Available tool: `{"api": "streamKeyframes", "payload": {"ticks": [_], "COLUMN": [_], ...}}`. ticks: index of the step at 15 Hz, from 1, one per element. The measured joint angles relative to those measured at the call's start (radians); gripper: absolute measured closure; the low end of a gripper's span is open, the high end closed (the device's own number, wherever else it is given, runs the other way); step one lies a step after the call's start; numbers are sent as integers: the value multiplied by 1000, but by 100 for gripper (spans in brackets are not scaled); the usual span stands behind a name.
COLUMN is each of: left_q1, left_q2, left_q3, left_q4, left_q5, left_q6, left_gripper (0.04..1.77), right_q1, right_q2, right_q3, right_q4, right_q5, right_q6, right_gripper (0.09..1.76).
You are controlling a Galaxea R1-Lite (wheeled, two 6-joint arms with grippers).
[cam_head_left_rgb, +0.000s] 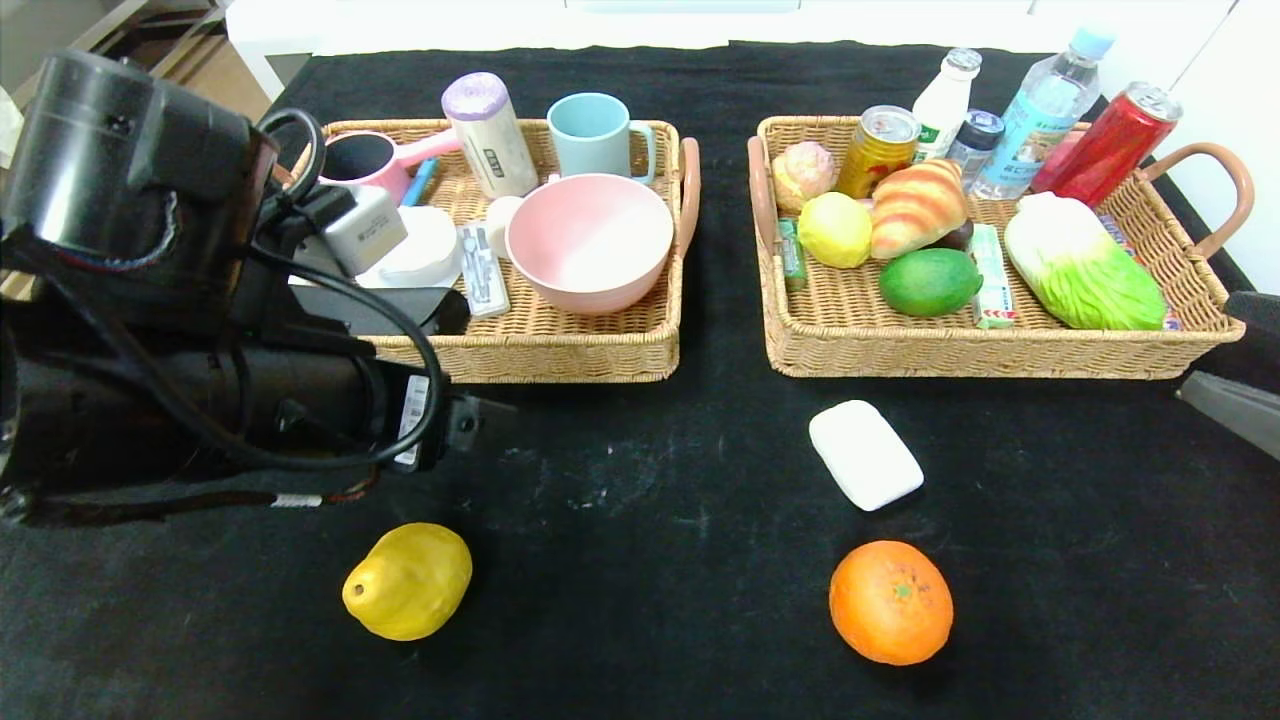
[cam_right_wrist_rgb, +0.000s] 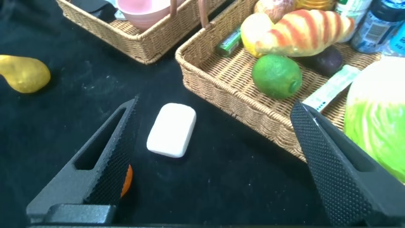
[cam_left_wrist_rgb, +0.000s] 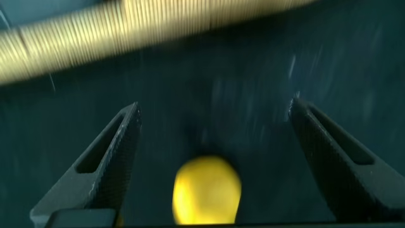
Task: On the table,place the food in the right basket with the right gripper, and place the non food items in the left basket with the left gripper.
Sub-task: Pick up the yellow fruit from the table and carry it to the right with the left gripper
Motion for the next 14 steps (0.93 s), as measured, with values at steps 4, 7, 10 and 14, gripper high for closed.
{"api": "streamKeyframes", "payload": {"ticks": [4, 7, 10, 14], "left_q1": [-10, -11, -12, -11], "left_q2": [-68, -97, -105, -74], "left_q3": [127, 206, 273, 286], "left_q4": [90, 93, 82, 75], "left_q5": [-47, -57, -91, -98], "left_q6": [-5, -8, -8, -9], "left_gripper": [12, 11, 11, 10], "right_q1": [3, 5, 5, 5], "right_q2": [0, 0, 1, 0], "right_q3": [1, 3, 5, 5], "right_q4": [0, 0, 0, 0], "right_q5": [0, 0, 0, 0], "right_q6": [0, -6, -14, -14], "right_gripper": [14, 14, 14, 14]}}
